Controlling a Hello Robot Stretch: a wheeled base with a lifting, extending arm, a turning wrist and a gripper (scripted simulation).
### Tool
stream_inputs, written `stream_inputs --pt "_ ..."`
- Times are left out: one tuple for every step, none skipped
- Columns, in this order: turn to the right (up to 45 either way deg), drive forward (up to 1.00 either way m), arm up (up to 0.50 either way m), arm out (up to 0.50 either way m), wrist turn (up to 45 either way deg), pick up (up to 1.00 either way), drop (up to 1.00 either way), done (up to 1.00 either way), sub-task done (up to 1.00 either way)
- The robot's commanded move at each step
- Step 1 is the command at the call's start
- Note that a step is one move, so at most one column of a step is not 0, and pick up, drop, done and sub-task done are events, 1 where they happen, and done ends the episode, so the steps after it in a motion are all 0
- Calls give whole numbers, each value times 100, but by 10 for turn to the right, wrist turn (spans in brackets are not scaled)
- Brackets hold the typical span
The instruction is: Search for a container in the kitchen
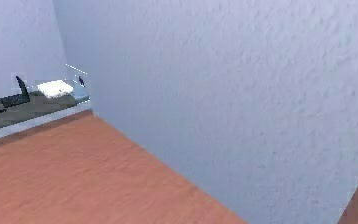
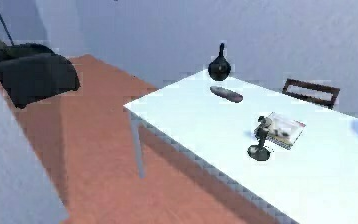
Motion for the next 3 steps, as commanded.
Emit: stream_inputs --pt "-270 0 0 0 0 0 0 0 0" --pt "0 100 0 0 0 0 0 0 0" --pt "-180 0 0 0 0 0 0 0 0"
